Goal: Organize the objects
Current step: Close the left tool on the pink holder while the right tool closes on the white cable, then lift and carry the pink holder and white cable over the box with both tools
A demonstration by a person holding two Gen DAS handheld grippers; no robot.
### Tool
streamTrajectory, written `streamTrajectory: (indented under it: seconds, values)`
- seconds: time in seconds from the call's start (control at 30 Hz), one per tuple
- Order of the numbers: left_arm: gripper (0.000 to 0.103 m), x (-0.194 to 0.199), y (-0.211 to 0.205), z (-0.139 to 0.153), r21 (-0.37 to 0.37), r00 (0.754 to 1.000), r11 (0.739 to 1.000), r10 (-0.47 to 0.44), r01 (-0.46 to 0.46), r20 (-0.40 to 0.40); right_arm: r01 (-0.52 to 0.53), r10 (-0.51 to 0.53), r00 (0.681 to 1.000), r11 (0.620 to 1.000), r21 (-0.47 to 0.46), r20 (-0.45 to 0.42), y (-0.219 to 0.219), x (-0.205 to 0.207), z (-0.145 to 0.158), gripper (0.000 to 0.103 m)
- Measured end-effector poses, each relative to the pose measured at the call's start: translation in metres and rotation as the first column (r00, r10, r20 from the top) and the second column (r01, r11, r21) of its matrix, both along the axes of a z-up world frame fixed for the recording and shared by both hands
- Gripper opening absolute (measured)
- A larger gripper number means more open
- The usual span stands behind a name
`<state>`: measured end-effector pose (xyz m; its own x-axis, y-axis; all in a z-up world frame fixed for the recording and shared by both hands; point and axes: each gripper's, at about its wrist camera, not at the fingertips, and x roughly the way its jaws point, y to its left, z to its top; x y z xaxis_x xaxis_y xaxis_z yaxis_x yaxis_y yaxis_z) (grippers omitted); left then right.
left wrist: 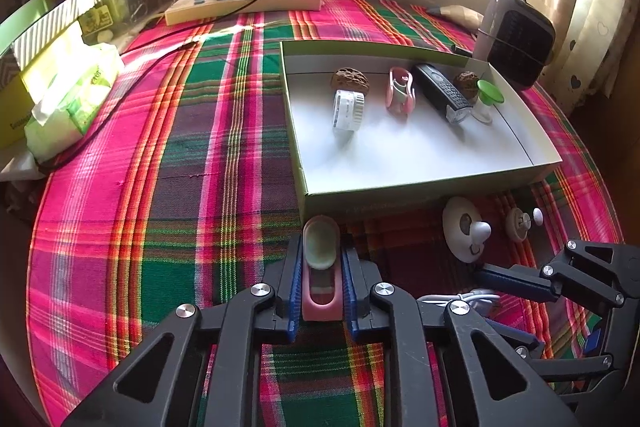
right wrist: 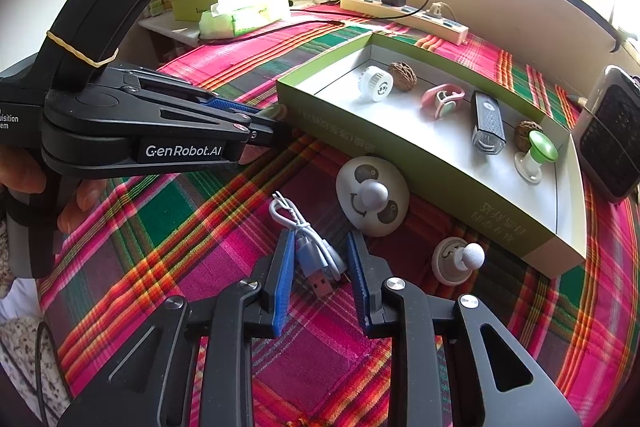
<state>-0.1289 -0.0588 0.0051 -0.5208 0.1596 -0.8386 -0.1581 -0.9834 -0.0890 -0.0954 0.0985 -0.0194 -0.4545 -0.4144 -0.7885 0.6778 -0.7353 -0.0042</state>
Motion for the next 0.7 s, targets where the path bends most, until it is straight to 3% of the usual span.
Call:
streamTrajectory:
  seconds: [0.7]
  values:
    - [0.016,0.013,-0.001,0.012,0.006,0.999,1.0,-0.012,0.012,-0.036,0.04,-0.04,0.999,0.998,-0.051,-0.016,0.011,0.004,0.013,0.027]
